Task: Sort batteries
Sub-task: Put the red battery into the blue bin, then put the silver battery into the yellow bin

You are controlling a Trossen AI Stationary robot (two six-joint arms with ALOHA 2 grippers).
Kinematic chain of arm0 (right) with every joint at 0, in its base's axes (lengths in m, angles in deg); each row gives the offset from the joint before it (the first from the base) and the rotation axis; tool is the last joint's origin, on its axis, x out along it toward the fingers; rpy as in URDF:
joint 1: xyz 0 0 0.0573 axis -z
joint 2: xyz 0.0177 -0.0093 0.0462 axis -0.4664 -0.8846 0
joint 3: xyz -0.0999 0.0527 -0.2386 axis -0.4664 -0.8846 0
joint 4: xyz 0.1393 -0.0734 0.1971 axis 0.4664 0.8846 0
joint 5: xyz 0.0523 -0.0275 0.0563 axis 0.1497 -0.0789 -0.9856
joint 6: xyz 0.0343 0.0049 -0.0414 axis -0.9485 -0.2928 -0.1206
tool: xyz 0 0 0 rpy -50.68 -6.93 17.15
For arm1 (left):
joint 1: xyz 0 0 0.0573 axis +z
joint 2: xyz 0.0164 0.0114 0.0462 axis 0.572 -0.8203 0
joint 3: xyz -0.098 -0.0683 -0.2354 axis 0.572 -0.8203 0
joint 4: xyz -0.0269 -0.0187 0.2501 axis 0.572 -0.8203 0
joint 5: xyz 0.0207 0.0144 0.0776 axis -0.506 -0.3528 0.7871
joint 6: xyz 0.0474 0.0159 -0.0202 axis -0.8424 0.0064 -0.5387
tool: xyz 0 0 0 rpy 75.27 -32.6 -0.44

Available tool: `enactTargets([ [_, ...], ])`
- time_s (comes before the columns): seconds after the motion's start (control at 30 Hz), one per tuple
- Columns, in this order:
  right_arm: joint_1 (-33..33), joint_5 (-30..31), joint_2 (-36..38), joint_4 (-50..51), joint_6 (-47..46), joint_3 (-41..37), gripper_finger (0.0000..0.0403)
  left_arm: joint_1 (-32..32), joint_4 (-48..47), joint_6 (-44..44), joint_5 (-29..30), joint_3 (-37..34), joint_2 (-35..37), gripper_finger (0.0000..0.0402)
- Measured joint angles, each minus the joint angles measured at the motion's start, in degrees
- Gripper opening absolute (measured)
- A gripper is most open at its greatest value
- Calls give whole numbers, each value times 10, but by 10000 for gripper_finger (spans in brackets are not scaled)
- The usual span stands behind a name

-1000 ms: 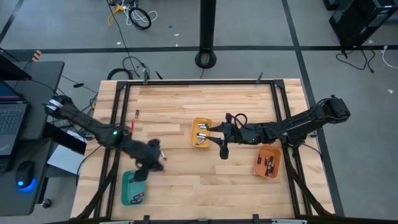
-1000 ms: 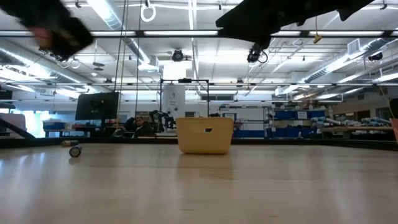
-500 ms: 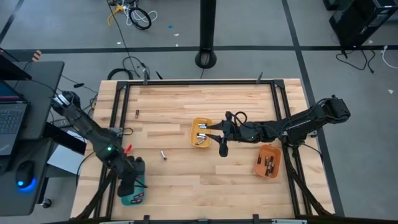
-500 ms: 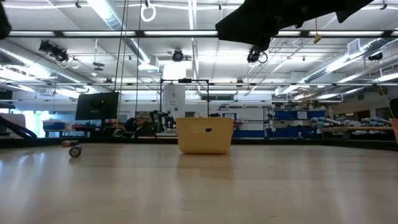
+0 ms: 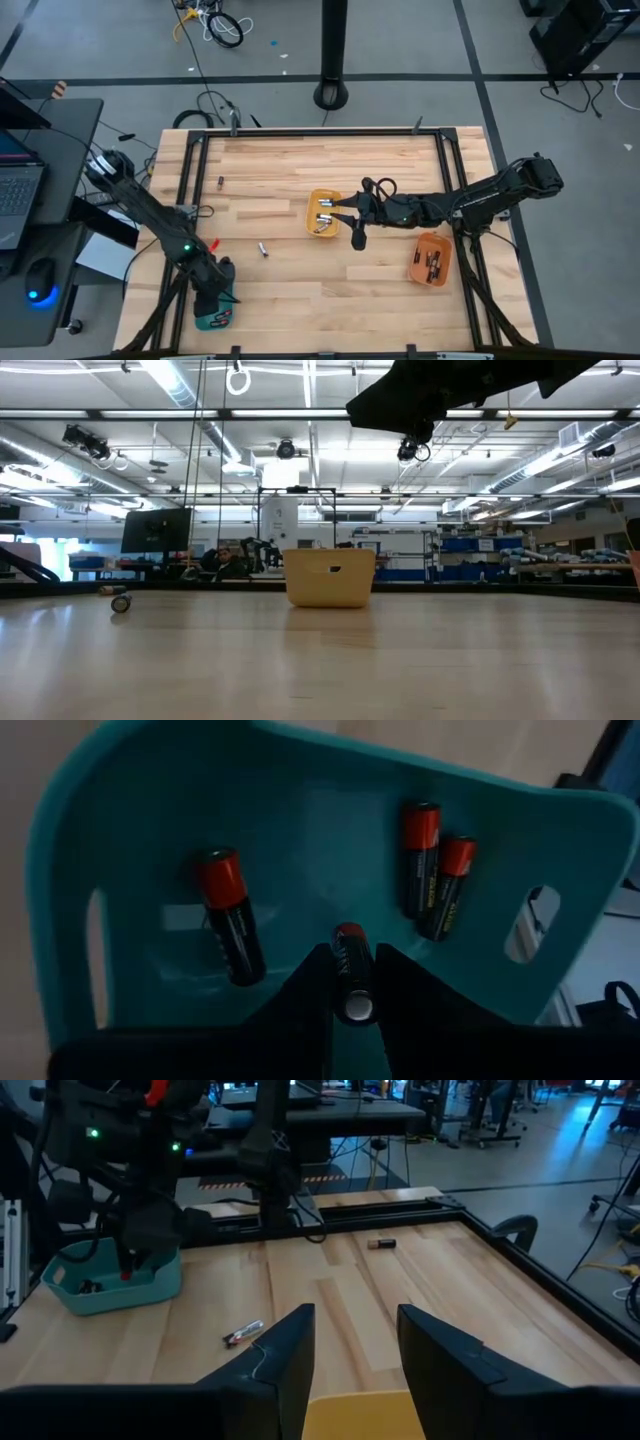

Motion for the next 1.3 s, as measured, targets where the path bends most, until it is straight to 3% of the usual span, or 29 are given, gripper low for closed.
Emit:
enactTargets([
  [0.17, 1, 0, 0, 0, 1, 0, 153, 0, 0, 0, 3, 0, -8, 60],
  [0.43, 1, 0, 0, 0, -3, 0, 153, 1, 1, 0, 12, 0, -8, 127],
  [0.7, 1, 0, 0, 0, -3, 0, 151, 1, -35, -6, 15, 32, -8, 136],
  [0.87, 2, 0, 0, 0, -3, 0, 151, 1, -137, -69, 44, 115, -8, 136],
  [1.1, 1, 0, 0, 0, -1, 0, 149, 22, -269, -166, 165, 237, -7, 132],
  [1.3, 1, 0, 0, 0, 1, 0, 149, 109, -284, -331, 207, 255, -7, 76],
])
